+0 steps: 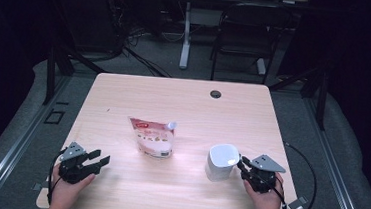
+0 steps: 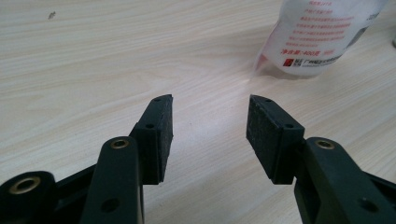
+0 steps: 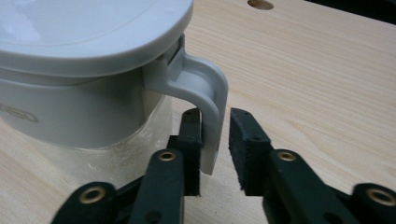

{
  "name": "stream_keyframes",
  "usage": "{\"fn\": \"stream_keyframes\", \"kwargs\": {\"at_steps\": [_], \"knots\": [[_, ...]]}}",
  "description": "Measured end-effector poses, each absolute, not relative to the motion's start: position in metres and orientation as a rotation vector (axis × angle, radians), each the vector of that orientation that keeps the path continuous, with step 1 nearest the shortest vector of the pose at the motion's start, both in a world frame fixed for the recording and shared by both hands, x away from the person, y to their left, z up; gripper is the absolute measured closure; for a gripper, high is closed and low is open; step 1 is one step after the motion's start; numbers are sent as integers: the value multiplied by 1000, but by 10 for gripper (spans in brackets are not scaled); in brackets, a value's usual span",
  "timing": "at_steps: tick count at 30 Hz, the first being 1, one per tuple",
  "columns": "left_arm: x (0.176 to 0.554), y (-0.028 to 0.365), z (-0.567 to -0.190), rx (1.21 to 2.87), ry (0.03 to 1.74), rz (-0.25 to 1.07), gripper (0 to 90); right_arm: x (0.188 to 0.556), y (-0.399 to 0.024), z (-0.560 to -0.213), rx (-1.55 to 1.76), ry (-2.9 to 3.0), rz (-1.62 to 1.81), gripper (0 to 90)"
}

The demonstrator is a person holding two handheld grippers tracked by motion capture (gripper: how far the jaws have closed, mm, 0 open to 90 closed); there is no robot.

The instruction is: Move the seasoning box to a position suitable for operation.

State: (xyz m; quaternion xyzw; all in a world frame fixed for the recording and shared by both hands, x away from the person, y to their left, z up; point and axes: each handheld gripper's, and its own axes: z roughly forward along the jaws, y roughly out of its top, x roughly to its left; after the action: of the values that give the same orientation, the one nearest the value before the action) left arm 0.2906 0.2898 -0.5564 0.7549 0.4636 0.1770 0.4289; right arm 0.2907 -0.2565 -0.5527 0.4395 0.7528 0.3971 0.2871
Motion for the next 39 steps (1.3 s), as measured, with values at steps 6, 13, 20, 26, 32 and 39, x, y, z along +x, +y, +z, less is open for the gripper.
{"fn": "stream_keyframes", "kwargs": {"at_steps": [6,13,20,26,32,39], "knots": [[291,289,-557,1882,1152,430,511,289,-254,-550,1152,2026,1053,835],[290,291,-556,1876,1167,428,511,286,-255,-549,1152,2051,1055,840],[292,289,-556,1864,1157,413,514,282,-253,-547,1152,2064,1055,842],[292,285,-555,1880,1141,418,514,275,-246,-546,1137,2085,1048,842],[292,284,-555,1887,1133,414,514,269,-242,-545,1140,2101,1049,841],[291,285,-555,1886,1137,413,513,262,-240,-545,1135,2128,1077,827]]}}
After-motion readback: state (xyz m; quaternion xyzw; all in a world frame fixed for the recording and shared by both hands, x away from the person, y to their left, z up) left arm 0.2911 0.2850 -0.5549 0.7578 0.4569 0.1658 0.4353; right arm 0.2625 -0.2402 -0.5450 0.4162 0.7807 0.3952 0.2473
